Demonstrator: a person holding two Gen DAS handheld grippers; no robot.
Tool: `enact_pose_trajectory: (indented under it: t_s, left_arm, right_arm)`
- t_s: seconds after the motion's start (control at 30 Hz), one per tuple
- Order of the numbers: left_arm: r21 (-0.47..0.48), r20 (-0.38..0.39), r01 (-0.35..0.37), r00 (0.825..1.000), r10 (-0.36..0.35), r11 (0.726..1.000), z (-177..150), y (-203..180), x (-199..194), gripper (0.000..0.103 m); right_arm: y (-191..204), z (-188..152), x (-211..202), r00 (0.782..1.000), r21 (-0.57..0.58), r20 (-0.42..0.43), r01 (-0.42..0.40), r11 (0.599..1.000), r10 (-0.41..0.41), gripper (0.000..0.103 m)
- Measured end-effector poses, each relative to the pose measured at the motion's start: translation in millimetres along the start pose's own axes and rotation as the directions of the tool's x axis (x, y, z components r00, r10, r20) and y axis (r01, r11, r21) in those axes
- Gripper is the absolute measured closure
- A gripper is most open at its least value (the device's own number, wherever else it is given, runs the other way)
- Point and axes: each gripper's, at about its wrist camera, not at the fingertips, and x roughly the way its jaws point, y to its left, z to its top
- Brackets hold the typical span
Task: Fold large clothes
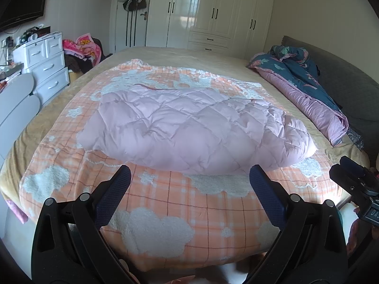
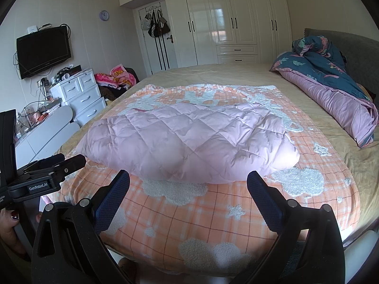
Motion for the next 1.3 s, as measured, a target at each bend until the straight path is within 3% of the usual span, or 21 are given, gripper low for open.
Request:
enact_pose_trajectory:
  t_s: [1.3]
  left_arm:
    - [0.004,-0.029,-0.016,0.999,0.016,1.0,-1.8,-0.3,4.7,0.009]
  right_arm:
    - [0.0,7.6,-0.5,1.0,-0.013,-0.001,0.013,1.0,-0.013,0.004]
